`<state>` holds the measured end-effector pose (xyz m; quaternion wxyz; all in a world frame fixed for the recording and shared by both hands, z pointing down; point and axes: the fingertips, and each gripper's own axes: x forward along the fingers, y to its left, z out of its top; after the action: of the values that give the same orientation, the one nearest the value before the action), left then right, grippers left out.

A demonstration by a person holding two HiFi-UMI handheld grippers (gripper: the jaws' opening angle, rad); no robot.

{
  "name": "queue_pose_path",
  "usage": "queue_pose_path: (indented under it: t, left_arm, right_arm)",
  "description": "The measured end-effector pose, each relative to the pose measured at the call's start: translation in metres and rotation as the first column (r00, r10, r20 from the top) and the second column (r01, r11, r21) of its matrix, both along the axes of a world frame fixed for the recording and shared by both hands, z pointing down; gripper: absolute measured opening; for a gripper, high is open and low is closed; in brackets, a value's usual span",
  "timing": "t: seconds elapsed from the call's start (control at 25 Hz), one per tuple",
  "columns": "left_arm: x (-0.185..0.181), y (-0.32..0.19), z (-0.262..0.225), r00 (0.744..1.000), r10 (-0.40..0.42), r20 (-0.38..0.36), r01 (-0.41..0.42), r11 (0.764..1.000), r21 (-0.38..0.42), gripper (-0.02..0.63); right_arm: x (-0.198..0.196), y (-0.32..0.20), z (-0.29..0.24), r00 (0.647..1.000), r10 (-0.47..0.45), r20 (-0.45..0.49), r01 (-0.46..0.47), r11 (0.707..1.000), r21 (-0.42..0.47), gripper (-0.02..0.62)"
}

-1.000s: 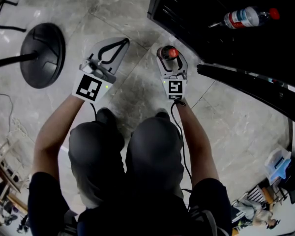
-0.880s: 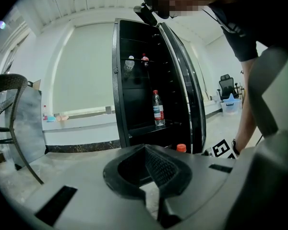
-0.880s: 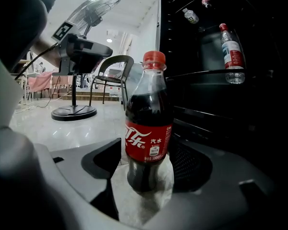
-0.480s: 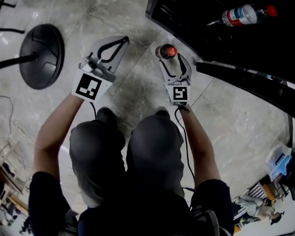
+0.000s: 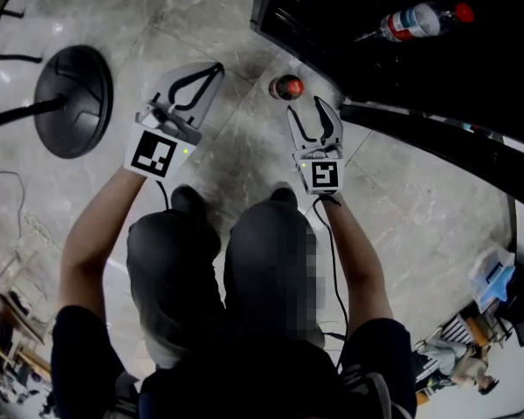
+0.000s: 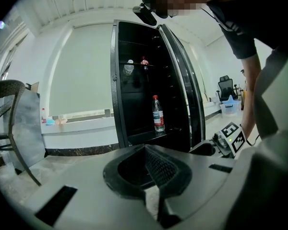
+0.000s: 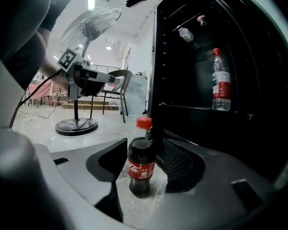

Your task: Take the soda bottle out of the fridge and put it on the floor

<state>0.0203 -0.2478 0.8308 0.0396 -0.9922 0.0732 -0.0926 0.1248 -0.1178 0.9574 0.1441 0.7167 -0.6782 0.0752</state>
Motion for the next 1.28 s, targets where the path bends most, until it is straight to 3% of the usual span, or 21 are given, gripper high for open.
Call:
queue_pose_path:
  t: [0.36, 0.76, 1.28]
  left_arm:
    - [0.000, 0.000, -0.025, 1.000, 0.002, 0.026, -0.003, 0.999, 0.038, 0.023]
    - [-0.006, 0.000, -0.094, 0.999, -0.017, 0.037, 0.012, 0.993, 0.118, 0.023]
    - [-0.034, -0.005, -0.212, 0.995, -0.062, 0.082, 0.045, 0.980, 0.192, 0.023]
  right_arm:
    - [-0.005, 0.002, -0.050, 1.000, -0.009, 0.002, 0.009, 0.999, 0.043, 0.151]
    - [-0.004, 0.009, -0.138, 0.999, 0.016, -0.030, -0.014, 0.998, 0.056, 0.023]
    - [-0.015, 0.003, -0.279, 1.000, 0.023, 0.005, -0.023, 0.998, 0.063, 0.020]
